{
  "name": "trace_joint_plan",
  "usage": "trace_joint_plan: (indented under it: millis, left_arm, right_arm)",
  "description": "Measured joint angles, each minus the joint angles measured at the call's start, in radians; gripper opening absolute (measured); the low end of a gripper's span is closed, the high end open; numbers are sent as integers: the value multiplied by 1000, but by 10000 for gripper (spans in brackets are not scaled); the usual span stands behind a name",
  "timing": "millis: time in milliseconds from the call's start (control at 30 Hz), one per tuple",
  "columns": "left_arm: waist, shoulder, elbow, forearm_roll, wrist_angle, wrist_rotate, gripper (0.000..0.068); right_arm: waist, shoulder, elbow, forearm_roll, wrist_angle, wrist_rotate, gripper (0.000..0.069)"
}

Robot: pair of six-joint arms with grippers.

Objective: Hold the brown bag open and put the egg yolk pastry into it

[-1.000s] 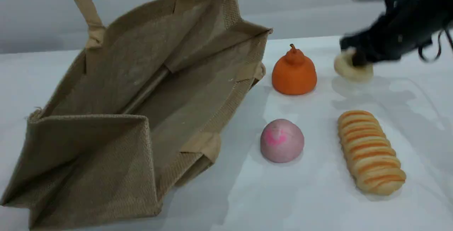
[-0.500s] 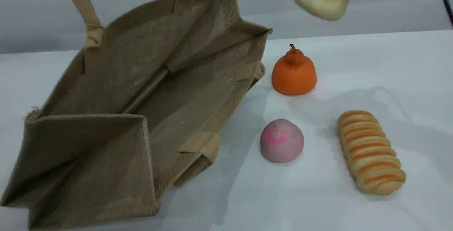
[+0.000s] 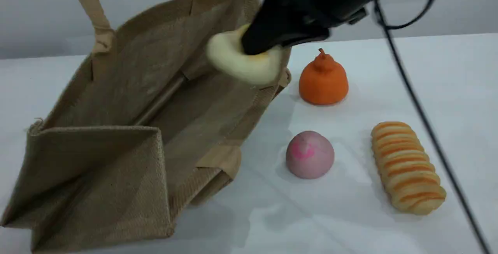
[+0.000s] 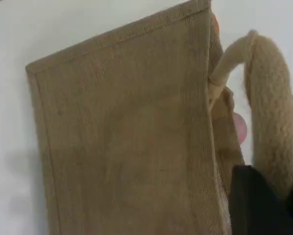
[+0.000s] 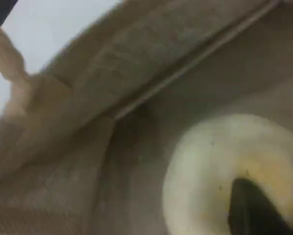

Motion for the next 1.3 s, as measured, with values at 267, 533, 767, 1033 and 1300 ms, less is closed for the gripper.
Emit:
trace_joint_plan:
  millis: [267,533,767,1033,1300]
  left_arm:
    - [0,0,0,-3,0,-1,83]
    - [0,0,0,-3,1,-1,83]
    - [0,0,0,-3,1,-1,83]
    - [0,0,0,-3,1,-1,83]
    - [0,0,0,-3,1,1,83]
  right_arm:
    - [97,82,-9,195,-120,-157,34]
    - [107,207,-125,349,-111,-293,34]
    - [116,295,-209,339,-110,-293,34]
    - [116,346,-236,327,-63,-311,43]
    - [116,344,-251,330,-31,-329,311]
